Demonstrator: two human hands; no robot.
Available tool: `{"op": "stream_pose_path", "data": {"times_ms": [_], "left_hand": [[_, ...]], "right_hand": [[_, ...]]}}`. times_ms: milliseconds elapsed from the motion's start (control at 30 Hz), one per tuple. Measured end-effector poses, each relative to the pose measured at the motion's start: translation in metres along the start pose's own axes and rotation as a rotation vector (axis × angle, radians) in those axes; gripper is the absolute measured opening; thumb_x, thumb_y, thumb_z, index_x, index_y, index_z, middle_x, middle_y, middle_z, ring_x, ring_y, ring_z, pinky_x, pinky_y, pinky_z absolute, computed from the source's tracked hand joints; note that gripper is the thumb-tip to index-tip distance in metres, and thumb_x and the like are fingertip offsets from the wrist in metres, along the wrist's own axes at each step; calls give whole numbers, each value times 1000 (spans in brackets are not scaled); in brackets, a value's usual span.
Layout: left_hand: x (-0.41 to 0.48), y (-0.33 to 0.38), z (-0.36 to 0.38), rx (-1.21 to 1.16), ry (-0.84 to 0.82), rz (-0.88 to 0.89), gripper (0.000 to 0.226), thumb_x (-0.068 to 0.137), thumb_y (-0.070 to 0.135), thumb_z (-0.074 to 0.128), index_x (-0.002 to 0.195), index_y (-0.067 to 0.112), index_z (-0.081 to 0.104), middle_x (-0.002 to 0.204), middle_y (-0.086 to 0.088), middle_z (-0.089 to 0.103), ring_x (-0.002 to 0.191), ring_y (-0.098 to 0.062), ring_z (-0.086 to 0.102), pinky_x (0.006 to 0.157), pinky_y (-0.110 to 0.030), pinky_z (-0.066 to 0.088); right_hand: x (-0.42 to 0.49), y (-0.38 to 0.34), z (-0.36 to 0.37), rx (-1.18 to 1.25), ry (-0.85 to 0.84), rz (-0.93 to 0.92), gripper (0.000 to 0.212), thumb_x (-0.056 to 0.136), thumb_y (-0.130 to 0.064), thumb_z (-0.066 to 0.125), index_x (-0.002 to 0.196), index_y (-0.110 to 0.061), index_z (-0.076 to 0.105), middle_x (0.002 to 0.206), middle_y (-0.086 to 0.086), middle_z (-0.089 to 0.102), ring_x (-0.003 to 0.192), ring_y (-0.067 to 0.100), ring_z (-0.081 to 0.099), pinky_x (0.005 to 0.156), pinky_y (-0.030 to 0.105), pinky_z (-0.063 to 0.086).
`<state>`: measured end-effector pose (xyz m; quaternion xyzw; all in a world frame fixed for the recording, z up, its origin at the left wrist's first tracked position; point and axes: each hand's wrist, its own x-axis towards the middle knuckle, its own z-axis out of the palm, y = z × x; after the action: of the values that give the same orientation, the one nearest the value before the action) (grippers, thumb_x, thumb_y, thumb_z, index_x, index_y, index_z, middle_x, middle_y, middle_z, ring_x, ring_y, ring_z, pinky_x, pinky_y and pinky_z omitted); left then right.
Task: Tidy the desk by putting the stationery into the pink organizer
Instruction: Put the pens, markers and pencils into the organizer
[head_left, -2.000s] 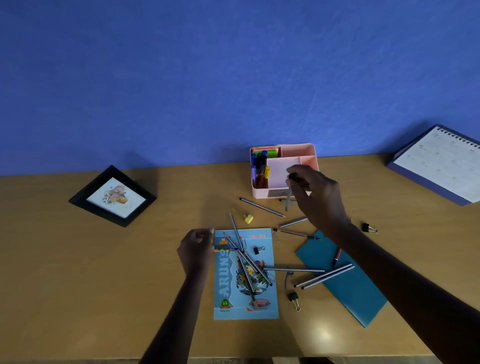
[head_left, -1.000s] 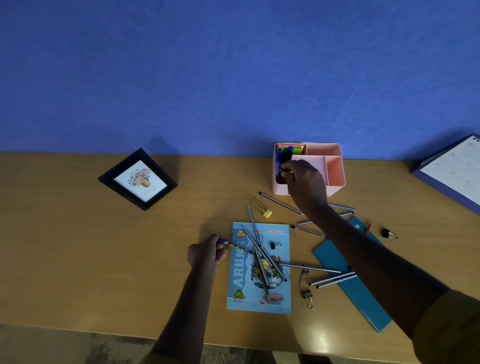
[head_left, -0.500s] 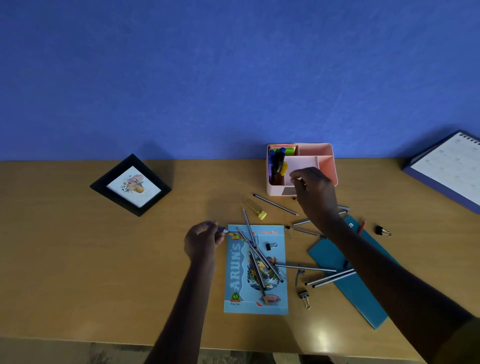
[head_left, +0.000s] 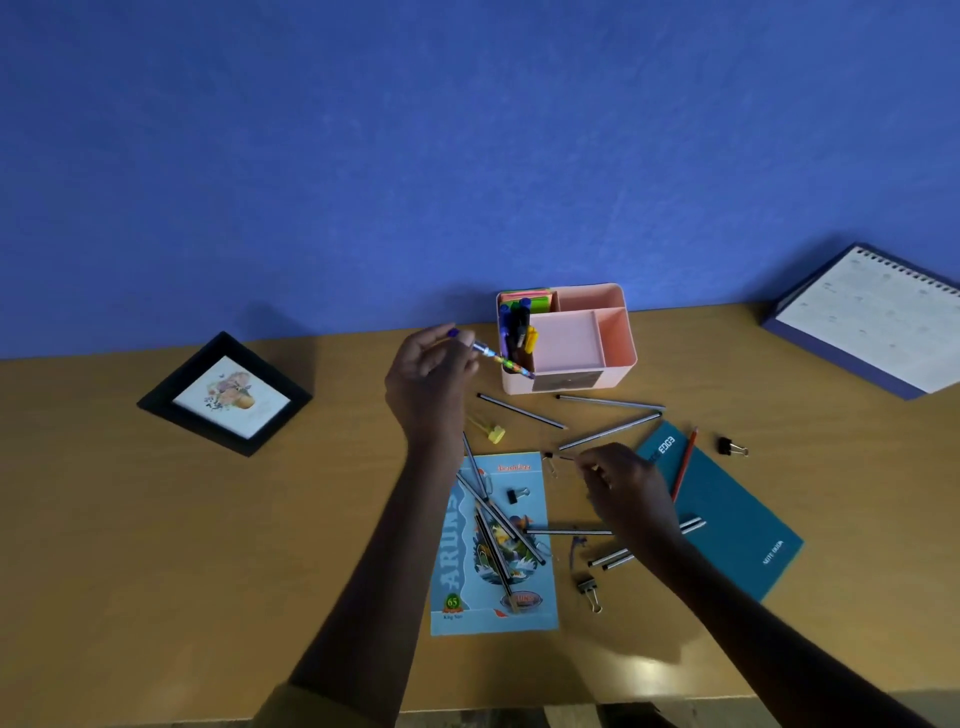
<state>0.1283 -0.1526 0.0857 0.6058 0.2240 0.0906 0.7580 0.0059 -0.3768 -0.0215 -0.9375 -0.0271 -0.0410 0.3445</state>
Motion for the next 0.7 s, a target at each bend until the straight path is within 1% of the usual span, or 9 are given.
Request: {"op": "stream_pose_path", "data": {"times_ms": [100,167,233,333,400,467,533,633,700], "left_hand": [[4,0,19,43,-38,89,18,88,14,86,105,12,80,95,-11,82,90,-33,79,81,-44,67],[6,-2,27,100,-57,160,18,87,16,87,104,12,81,95,-7,82,92,-30,80,82,-45,67],[8,-6,33,182,-74,229,17,88,14,86,104,11,82,96,-3,83,92,-22,81,81,-38,66],[6,-15,39,280,-113,285,17,89,9,85,106,7,82,97,-2,83,92,-12,80,72,-18,59],[6,-24,40,324,-138,299,17,90,8,85,106,6,82,98,-2,83,93,-9,80,69,-13,57],[8,-34,40,378,-167,325,17,90,11,85,107,7,82,98,-1,83,94,-11,80,69,-16,59],[12,-43,40,440,-183,353,17,91,14,85,106,7,82,98,-2,83,95,-14,80,70,-20,63],[17,-54,41,515,-189,372,19,91,17,85,107,9,82,100,0,82,94,-12,80,70,-24,64],[18,-58,42,554,-184,391,20,91,20,85,109,10,82,101,2,82,93,-10,78,71,-21,63]], "right_hand": [[-12,5,-1,6,2,46,11,95,-6,75,103,-14,74,99,-2,74,84,5,69,66,31,62],[-18,6,-4,2,-1,56,10,96,-7,75,103,-15,73,100,-3,74,86,5,70,66,31,62],[-22,8,-7,-10,3,66,8,97,-10,74,103,-15,72,101,-4,74,88,6,71,66,29,63],[-27,18,-14,-11,13,87,7,99,-15,71,105,-18,72,105,-6,74,96,5,72,69,28,64],[-30,28,-20,-9,18,108,9,100,-18,69,108,-19,73,107,-6,75,99,4,72,72,27,64],[-32,36,-29,1,46,135,10,99,-13,70,107,-17,74,105,-4,75,94,4,72,71,26,63],[-33,43,-41,-6,84,162,11,96,-4,73,101,-14,75,100,-3,75,88,6,71,69,24,61],[-36,62,-56,-22,119,223,13,96,-3,72,101,-15,74,100,-2,74,86,9,69,66,31,61],[-38,77,-64,-47,140,255,14,96,-4,73,100,-17,74,98,-3,73,82,9,68,63,35,60]]}}
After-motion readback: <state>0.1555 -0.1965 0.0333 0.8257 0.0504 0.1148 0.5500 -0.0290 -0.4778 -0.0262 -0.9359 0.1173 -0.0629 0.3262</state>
